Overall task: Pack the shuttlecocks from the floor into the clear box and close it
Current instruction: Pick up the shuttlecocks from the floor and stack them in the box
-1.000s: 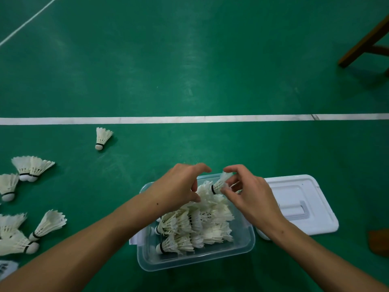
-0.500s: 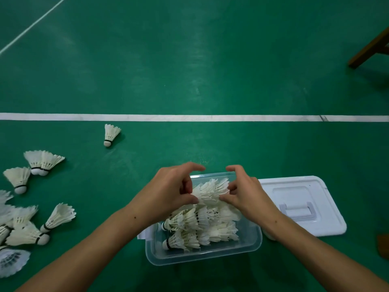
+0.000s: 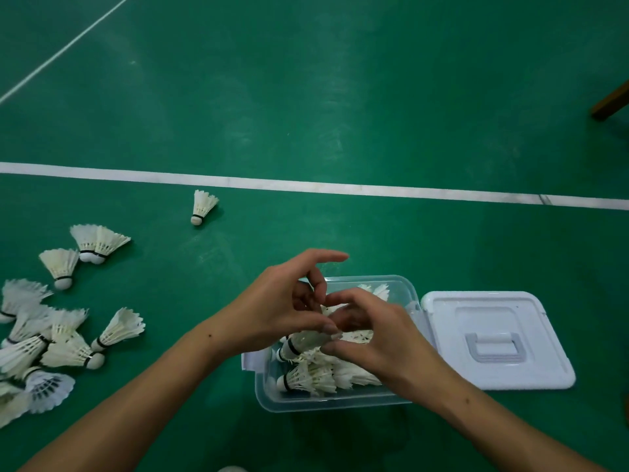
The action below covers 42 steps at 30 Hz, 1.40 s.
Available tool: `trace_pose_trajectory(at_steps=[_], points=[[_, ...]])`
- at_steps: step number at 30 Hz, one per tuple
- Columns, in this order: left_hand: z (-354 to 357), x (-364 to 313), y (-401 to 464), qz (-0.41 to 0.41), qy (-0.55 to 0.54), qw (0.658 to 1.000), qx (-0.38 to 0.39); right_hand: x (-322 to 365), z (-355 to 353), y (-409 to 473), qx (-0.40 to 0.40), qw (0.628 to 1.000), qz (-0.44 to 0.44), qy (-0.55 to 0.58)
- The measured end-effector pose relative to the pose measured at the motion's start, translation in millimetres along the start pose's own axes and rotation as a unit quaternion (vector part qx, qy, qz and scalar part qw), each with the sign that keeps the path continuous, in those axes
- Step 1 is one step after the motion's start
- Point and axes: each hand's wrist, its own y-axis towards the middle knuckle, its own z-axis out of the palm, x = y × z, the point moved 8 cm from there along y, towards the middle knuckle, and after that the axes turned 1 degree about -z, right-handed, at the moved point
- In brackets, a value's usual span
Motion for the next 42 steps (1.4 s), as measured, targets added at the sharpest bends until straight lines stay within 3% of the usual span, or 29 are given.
trace_pose_trajectory(at_steps=[6, 10, 16, 29, 32, 38, 42], points=[[3, 12, -1, -0.008, -0.029, 0.999, 0.012, -3, 11, -5, -0.02, 0.999, -0.009, -0.031], [-25, 14, -7, -0.003, -0.003, 0.995, -0.1, -18, 15, -20, -0.053, 0.995, 0.036, -0.075], [-47, 29, -30, -0.02, -0.008, 0.984, -0.175, -26, 70, -20, 0.061, 0.987, 0.073, -0.131], [-51, 66, -59, -0.075, 0.042, 0.98, -0.177, -64, 103, 9, 0.168, 0.963, 0.201, -0.063], [-51, 72, -62, -0.082, 0.054, 0.978, -0.182, -55, 91, 7, 0.176, 0.965, 0.194, 0.001], [-67, 59, -78, -0.075, 0.064, 0.967, -0.234, 6, 41, 21, 0.085, 0.99, 0.102, -0.056], [-88, 61, -110, -0.079, 0.059, 0.948, -0.303, 61, 50, 47, 0.095, 0.995, 0.032, -0.027]])
